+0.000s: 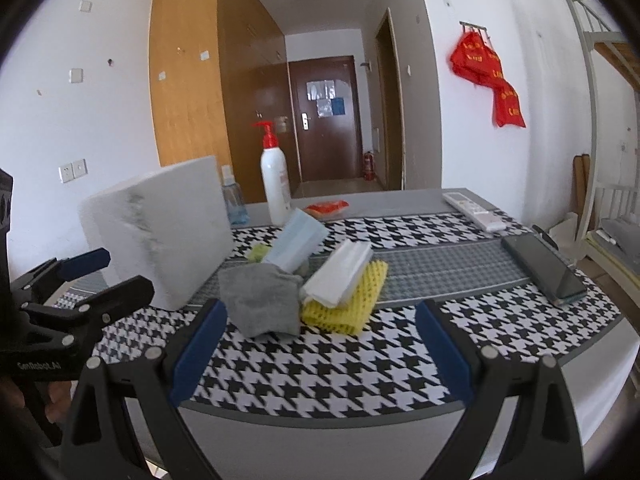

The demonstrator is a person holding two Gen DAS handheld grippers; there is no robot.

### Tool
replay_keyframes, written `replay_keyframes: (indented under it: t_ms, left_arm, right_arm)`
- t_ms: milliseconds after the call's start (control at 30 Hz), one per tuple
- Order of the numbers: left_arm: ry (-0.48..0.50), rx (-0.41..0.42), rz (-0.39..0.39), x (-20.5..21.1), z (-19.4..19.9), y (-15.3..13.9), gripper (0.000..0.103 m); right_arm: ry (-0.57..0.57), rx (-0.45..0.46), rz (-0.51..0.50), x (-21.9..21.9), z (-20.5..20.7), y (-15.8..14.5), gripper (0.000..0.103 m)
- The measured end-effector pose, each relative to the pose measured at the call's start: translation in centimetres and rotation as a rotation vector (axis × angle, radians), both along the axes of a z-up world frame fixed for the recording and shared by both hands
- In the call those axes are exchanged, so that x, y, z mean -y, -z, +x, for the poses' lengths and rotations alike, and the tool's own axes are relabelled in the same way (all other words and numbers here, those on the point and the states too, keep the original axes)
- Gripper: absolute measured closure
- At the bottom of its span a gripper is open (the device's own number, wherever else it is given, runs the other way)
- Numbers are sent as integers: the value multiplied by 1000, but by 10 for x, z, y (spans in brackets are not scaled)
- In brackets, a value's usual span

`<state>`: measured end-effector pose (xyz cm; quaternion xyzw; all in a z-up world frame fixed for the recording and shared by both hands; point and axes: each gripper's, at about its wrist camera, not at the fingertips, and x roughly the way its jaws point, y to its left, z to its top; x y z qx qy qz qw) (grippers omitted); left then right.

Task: Organize soft objects
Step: 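Reach left gripper toward the grey sock while right gripper reaches toward the white paper towel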

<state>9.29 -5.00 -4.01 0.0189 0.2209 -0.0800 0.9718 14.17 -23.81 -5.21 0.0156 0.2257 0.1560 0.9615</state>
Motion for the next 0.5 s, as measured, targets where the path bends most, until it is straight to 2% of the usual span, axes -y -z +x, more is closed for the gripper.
replay_keyframes:
  t_ms: [500]
  left_arm:
    - [6, -118, 18, 17, 43, 20, 1]
  right_arm:
    - [27, -53, -20, 14, 29, 7, 6]
